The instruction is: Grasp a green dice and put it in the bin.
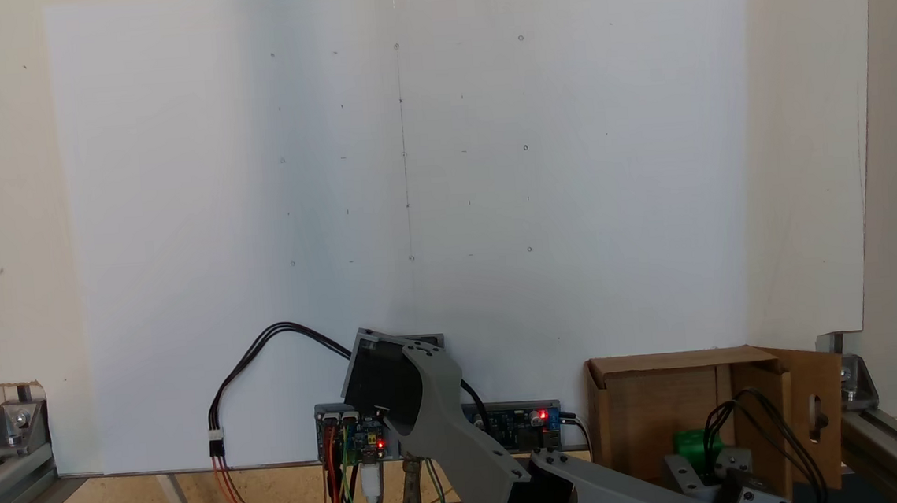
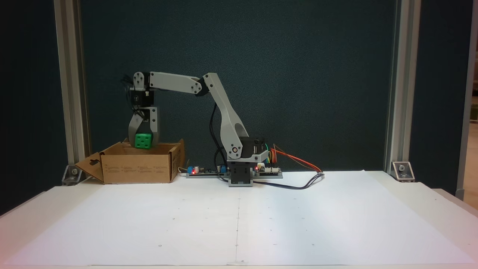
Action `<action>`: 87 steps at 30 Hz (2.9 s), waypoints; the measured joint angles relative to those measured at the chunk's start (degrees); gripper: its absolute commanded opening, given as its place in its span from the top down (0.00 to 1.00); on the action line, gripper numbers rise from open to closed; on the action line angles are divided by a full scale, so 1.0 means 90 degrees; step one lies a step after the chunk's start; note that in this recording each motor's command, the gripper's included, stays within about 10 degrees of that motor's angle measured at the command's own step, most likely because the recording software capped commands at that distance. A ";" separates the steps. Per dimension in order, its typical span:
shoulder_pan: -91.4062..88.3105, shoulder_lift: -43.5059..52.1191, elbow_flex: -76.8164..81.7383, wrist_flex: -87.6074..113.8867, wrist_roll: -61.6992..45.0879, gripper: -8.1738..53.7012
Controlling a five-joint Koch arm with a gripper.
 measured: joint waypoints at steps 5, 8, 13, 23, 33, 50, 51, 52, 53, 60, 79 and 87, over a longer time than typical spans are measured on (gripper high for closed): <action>0.0000 -0.0107 0.0000 -0.0068 0.0312 0.68; 0.0000 -0.0127 0.0000 -0.0137 0.0693 0.68; 0.0000 -0.0156 0.0000 -0.0205 0.1045 0.68; 0.0000 -0.0205 0.0000 -0.0176 0.1055 0.18; -0.1875 0.1816 0.0000 -0.0312 0.2363 0.16; -0.9658 0.5234 0.2627 -0.1533 0.2842 0.16; -1.0127 0.5420 0.3018 -0.1836 0.2842 0.16; -1.0557 0.5605 0.3428 -0.2139 0.2852 0.16; -1.1025 0.5801 0.3857 -0.2441 0.2871 0.16; -1.1982 0.6973 0.6338 -0.4424 0.2881 0.14; -1.1992 0.7275 0.9941 -0.9561 0.2881 0.16; -1.1992 0.7275 1.2373 -1.1621 0.2881 0.16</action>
